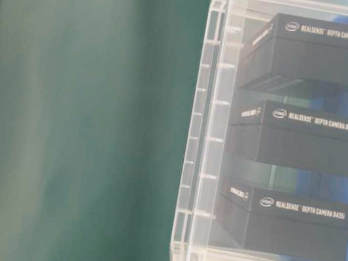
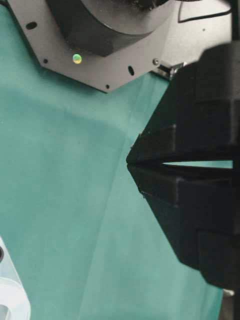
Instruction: Take out the box from the case.
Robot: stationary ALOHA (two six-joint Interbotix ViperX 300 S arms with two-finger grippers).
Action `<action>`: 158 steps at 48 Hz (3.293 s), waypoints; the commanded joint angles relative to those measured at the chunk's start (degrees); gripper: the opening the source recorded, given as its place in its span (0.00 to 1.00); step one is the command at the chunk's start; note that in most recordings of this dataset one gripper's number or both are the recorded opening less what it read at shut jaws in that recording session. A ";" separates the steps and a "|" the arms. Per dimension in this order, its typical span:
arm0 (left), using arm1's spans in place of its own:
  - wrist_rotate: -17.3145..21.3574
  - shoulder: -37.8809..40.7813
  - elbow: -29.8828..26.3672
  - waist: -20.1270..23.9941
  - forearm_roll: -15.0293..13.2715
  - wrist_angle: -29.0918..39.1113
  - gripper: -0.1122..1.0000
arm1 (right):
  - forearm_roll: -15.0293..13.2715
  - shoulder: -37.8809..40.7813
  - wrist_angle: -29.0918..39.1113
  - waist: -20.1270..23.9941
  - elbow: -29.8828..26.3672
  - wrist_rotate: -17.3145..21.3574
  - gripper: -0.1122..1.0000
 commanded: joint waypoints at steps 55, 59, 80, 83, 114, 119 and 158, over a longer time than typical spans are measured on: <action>17.14 3.69 -2.64 24.35 0.70 0.53 0.25 | -2.99 3.60 -3.87 -24.70 -1.05 -20.57 0.09; 17.05 3.78 -2.64 24.35 0.70 0.53 0.28 | -2.99 3.60 -3.96 -24.61 -0.79 -20.48 0.10; 14.94 3.78 -2.20 24.35 0.53 0.53 0.92 | -3.87 3.60 -5.19 -24.70 1.49 -17.23 0.57; 14.85 3.78 -2.11 24.35 0.53 0.53 0.96 | -3.87 3.60 -5.10 -24.61 1.93 -16.61 0.74; 13.62 3.87 -1.23 24.35 0.35 0.62 0.96 | -3.87 3.52 -4.92 -24.61 2.02 -15.12 0.95; 13.62 3.87 -1.23 24.35 0.35 0.97 0.96 | -3.87 3.52 -4.92 -24.70 1.93 -15.03 0.95; 13.54 3.87 -1.32 24.35 0.00 2.20 0.96 | -3.87 3.34 -4.48 -24.70 1.67 -15.03 0.95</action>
